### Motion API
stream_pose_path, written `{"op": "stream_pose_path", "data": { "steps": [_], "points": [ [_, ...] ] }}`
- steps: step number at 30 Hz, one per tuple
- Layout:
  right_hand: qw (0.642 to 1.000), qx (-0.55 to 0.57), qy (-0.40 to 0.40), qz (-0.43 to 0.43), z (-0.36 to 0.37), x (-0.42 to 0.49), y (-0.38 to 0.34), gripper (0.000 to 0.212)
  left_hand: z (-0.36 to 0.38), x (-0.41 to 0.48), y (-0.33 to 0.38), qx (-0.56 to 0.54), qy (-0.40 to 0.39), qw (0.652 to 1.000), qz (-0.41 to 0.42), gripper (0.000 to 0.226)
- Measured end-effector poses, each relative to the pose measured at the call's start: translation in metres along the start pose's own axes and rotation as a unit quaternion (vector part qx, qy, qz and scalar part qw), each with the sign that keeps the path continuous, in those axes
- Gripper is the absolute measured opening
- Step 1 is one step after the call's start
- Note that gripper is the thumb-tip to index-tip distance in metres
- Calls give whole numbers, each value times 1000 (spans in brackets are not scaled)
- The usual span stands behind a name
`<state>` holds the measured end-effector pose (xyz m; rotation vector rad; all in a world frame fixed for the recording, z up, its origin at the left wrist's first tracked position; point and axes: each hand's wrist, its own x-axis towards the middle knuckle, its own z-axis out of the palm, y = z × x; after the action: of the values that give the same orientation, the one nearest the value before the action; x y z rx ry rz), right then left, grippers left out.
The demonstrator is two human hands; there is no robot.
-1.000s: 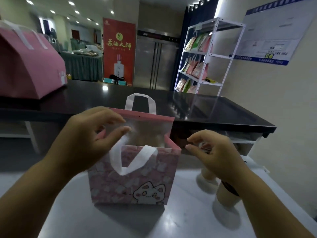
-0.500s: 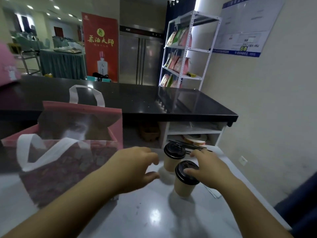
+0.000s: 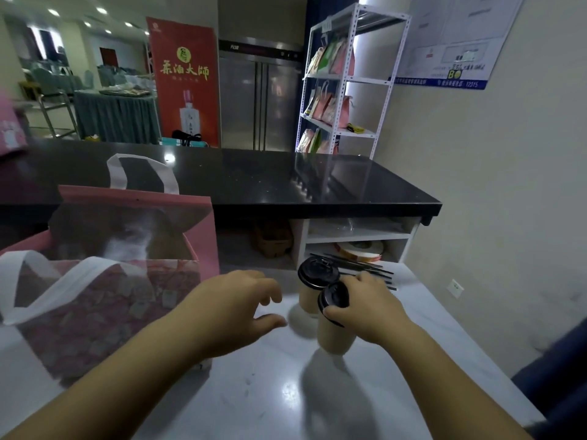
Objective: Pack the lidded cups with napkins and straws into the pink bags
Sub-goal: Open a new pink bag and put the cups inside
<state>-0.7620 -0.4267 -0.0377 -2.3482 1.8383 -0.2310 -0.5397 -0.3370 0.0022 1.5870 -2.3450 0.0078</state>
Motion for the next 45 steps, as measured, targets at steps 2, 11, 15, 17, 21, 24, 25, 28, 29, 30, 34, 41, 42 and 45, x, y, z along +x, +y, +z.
{"op": "stream_pose_path", "data": {
  "steps": [2,11,15,17,21,24,25,28,29,30,34,41,42,45],
  "points": [
    [998,12,57,-24,-19,-1,-7,60,-24,-2,4,4,26,999,25,40],
    [927,160,273,-201,-112,-2,-81,68,-142,-18,-36,35,116,992,26,45],
    [888,269,268,-260,-126,8,-126,56,-164,-33,-79,53,116,992,-18,40],
    [876,299,247,-286,-125,17,-151,54,-167,-40,-106,64,105,991,-50,34],
    [870,303,182,-345,-106,34,-201,53,-160,-58,-164,63,81,988,-114,12],
    [885,247,143,-368,-86,48,-230,67,-147,-70,-199,66,34,987,-144,14],
    [890,228,130,-374,-79,53,-237,69,-142,-74,-209,71,17,986,-150,16],
    [901,165,74,-395,-61,65,-254,72,-130,-81,-232,72,-26,985,-156,26],
    [902,142,55,-404,-56,69,-258,73,-127,-82,-238,72,-40,984,-156,27],
    [902,118,38,-413,-51,72,-260,72,-125,-83,-242,72,-55,984,-157,28],
    [890,29,-16,-455,-38,82,-267,73,-119,-91,-256,61,-97,981,-158,32],
    [867,-64,-102,-484,-23,94,-289,79,-114,-108,-256,-15,-154,977,-145,87],
    [865,-64,-110,-486,-21,96,-292,79,-113,-109,-254,-16,-158,977,-143,98],
    [861,-67,-123,-489,-15,101,-300,80,-112,-110,-250,-23,-160,975,-149,116]
  ]
}}
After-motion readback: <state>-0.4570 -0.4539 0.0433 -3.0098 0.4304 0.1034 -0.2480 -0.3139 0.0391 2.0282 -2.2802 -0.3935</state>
